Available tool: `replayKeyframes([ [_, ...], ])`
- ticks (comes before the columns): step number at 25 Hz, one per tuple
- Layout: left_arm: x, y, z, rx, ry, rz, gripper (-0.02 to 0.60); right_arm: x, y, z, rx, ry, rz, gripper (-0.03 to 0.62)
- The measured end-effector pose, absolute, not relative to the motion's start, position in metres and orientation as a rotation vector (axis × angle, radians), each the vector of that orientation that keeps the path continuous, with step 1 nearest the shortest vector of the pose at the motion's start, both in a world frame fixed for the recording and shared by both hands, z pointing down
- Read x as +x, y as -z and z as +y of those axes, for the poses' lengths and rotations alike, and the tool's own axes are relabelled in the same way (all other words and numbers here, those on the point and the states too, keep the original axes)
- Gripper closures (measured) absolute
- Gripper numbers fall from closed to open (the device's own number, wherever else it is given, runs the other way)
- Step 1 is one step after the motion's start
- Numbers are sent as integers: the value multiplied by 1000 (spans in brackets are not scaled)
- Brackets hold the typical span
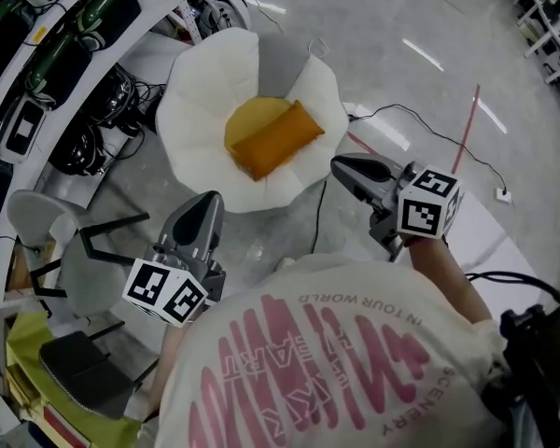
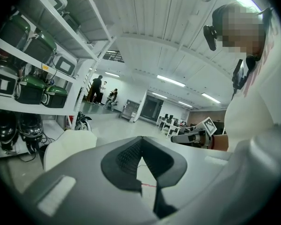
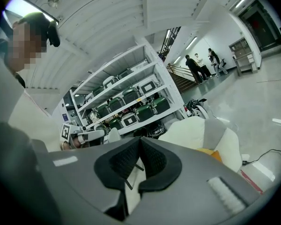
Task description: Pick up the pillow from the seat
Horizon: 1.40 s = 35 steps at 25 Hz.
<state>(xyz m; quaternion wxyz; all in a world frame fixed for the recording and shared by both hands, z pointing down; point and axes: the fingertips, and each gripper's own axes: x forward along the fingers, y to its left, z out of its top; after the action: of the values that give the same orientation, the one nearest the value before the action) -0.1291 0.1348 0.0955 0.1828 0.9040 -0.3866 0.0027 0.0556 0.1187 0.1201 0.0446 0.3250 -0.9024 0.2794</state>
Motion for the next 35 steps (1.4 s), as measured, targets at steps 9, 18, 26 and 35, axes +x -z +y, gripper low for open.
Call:
replayKeyframes([
  [9,-139,-109,151,2504,-16,-1100,571,10,-126,112,800,-830,-2781,588],
  [18,-142,-122,155,2461,17,-1098,569,18,-132,117,805,-860,-2754,588],
  [26,-136,-129,142,2444,25,-1107,569,19,-138,113,759,-834,-2729,586],
  [35,-136,-141,110,2389,7,-1167,569,18,-148,71,702,-883,-2735,586],
])
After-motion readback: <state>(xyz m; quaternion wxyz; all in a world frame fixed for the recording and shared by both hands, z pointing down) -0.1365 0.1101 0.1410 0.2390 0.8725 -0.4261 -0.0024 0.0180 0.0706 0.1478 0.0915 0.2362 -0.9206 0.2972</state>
